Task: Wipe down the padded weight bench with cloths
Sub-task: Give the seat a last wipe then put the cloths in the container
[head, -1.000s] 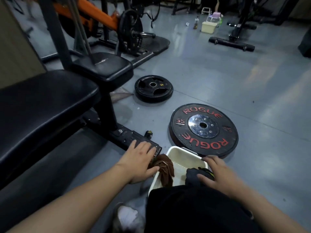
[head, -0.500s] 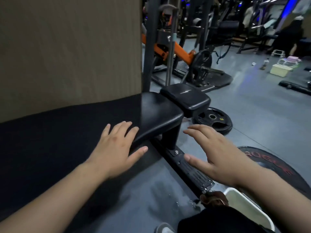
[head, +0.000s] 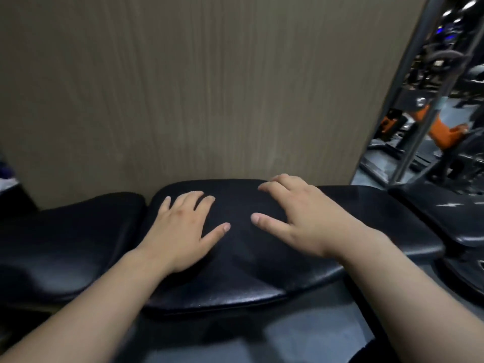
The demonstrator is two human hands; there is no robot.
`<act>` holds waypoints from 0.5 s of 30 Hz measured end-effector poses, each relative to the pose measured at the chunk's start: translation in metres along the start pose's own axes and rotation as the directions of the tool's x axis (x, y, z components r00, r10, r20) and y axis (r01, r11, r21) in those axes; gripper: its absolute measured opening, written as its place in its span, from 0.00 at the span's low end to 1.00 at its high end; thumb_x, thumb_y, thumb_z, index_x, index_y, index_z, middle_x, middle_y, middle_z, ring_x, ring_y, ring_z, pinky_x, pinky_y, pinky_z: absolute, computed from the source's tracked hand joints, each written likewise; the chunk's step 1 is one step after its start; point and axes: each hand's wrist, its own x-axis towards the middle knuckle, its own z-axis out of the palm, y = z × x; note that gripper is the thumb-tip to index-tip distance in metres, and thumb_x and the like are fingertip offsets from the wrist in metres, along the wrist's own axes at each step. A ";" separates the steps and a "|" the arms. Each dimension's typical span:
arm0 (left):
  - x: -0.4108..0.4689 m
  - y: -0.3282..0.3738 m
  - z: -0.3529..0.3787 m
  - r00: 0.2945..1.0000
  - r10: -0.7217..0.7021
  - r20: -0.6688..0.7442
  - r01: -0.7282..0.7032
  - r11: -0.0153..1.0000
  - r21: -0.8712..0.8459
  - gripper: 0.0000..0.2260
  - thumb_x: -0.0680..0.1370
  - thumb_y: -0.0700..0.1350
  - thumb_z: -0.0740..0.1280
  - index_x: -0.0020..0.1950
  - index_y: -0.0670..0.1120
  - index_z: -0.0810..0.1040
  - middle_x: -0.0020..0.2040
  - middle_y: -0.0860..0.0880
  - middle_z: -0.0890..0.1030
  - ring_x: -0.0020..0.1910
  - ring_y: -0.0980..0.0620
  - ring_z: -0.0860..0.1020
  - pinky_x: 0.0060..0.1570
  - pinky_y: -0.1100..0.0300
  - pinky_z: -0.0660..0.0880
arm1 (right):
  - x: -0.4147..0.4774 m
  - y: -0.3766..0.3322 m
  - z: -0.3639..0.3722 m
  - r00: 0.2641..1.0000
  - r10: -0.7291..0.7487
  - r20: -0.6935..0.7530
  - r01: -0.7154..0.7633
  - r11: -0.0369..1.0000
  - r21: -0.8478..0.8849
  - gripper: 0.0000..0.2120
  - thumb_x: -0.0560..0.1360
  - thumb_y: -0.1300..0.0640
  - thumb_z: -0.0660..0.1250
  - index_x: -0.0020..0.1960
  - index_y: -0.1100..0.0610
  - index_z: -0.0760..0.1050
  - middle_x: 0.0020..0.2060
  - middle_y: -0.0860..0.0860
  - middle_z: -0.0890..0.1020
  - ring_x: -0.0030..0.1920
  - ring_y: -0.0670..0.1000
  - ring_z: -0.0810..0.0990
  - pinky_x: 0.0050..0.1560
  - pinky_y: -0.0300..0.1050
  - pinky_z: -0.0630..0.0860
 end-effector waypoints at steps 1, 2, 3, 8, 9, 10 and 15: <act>-0.005 -0.010 -0.001 0.999 -0.036 0.017 0.036 0.999 0.010 0.42 0.72 0.73 0.38 0.79 0.52 0.58 0.78 0.49 0.60 0.78 0.51 0.56 0.77 0.43 0.53 | 0.012 -0.007 0.006 1.000 0.001 0.004 -0.001 1.000 0.019 0.36 0.75 0.29 0.50 0.74 0.50 0.64 0.67 0.47 0.70 0.69 0.49 0.66 0.69 0.51 0.66; -0.010 -0.019 -0.001 0.997 -0.073 0.033 0.073 0.997 0.017 0.43 0.71 0.74 0.37 0.79 0.52 0.58 0.79 0.49 0.60 0.78 0.51 0.56 0.77 0.43 0.53 | 0.020 -0.011 0.013 1.000 0.013 0.009 -0.013 0.999 0.047 0.35 0.75 0.29 0.51 0.74 0.50 0.64 0.68 0.47 0.70 0.70 0.50 0.66 0.69 0.51 0.66; -0.016 -0.028 -0.001 0.993 -0.110 0.044 0.109 0.994 0.024 0.45 0.70 0.76 0.36 0.79 0.52 0.57 0.79 0.49 0.59 0.78 0.50 0.56 0.76 0.43 0.53 | 0.027 -0.016 0.022 1.000 0.018 0.013 -0.019 0.997 0.079 0.36 0.75 0.29 0.50 0.74 0.50 0.64 0.68 0.47 0.69 0.70 0.50 0.66 0.70 0.52 0.66; -0.045 -0.041 0.000 0.956 -0.248 0.154 0.257 0.965 -0.042 0.40 0.74 0.74 0.42 0.80 0.53 0.55 0.80 0.50 0.57 0.78 0.49 0.56 0.76 0.42 0.53 | 0.022 -0.034 0.069 0.999 0.014 0.043 -0.026 0.957 0.290 0.35 0.74 0.28 0.50 0.74 0.47 0.63 0.70 0.42 0.66 0.71 0.46 0.63 0.70 0.47 0.65; -0.048 -0.039 0.000 0.951 -0.254 0.174 0.270 0.960 -0.075 0.37 0.76 0.72 0.45 0.80 0.53 0.55 0.80 0.50 0.57 0.78 0.50 0.56 0.76 0.43 0.54 | 0.019 -0.034 0.076 0.998 0.005 0.070 -0.026 0.957 0.289 0.35 0.75 0.28 0.51 0.75 0.47 0.63 0.70 0.42 0.65 0.72 0.45 0.63 0.71 0.47 0.65; -0.051 -0.037 0.000 0.948 -0.255 0.190 0.277 0.955 -0.102 0.35 0.77 0.71 0.47 0.80 0.53 0.56 0.79 0.51 0.57 0.77 0.50 0.57 0.76 0.43 0.54 | 0.017 -0.032 0.081 0.995 0.001 0.104 -0.029 0.961 0.276 0.34 0.75 0.29 0.51 0.75 0.47 0.63 0.71 0.42 0.65 0.72 0.45 0.63 0.71 0.47 0.65; -0.056 -0.023 0.002 0.958 -0.225 0.176 0.266 0.928 -0.260 0.33 0.78 0.70 0.49 0.78 0.53 0.60 0.77 0.57 0.62 0.75 0.55 0.61 0.74 0.50 0.60 | 0.003 -0.017 0.079 0.993 0.051 0.105 -0.087 0.921 0.380 0.35 0.73 0.26 0.51 0.74 0.45 0.63 0.70 0.39 0.65 0.71 0.45 0.64 0.70 0.47 0.66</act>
